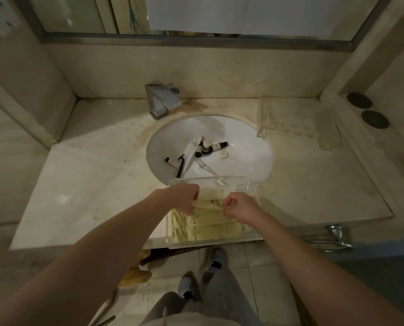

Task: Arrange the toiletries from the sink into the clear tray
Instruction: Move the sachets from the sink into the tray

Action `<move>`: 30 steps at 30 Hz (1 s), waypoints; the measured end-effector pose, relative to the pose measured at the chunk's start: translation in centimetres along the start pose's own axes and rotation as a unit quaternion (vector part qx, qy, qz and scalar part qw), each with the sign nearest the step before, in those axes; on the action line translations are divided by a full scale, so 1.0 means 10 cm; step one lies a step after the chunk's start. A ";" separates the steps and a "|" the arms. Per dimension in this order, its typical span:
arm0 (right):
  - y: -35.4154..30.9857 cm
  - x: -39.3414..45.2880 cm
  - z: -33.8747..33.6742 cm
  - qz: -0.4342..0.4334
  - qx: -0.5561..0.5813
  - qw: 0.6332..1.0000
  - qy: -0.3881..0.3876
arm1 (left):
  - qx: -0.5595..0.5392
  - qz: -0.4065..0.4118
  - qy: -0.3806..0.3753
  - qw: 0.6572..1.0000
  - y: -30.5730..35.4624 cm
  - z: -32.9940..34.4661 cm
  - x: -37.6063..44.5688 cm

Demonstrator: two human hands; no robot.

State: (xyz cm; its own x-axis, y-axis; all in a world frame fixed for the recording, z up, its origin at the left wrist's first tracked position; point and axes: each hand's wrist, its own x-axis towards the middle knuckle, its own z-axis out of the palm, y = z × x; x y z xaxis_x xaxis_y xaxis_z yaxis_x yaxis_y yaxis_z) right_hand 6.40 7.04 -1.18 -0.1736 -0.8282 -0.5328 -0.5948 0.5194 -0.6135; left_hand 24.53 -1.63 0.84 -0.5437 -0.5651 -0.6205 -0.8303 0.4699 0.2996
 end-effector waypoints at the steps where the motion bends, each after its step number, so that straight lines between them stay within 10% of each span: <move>1: 0.00 0.00 0.01 -0.003 -0.024 1.000 0.002 | 0.011 0.002 0.004 1.000 0.01 0.02 0.00; 11: -0.11 0.00 0.07 0.012 -0.248 0.967 0.059 | 0.004 0.001 0.003 1.000 0.00 -0.07 -0.04; 24: -0.15 0.02 -0.16 0.017 0.156 0.986 0.061 | -0.312 0.015 0.040 0.949 0.07 -0.30 0.00; 30: -0.01 0.04 -0.19 0.046 0.156 0.985 0.051 | -0.173 -0.023 0.109 0.979 0.04 -0.14 0.14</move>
State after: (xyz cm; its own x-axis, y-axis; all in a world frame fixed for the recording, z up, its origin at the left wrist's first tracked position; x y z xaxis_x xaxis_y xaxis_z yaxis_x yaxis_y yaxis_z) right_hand 4.87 6.23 -0.25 -0.3029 -0.7827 -0.5437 -0.3045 0.6201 -0.7230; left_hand 23.26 -3.16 1.14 -0.4866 -0.7297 -0.4804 -0.8255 0.2041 0.5262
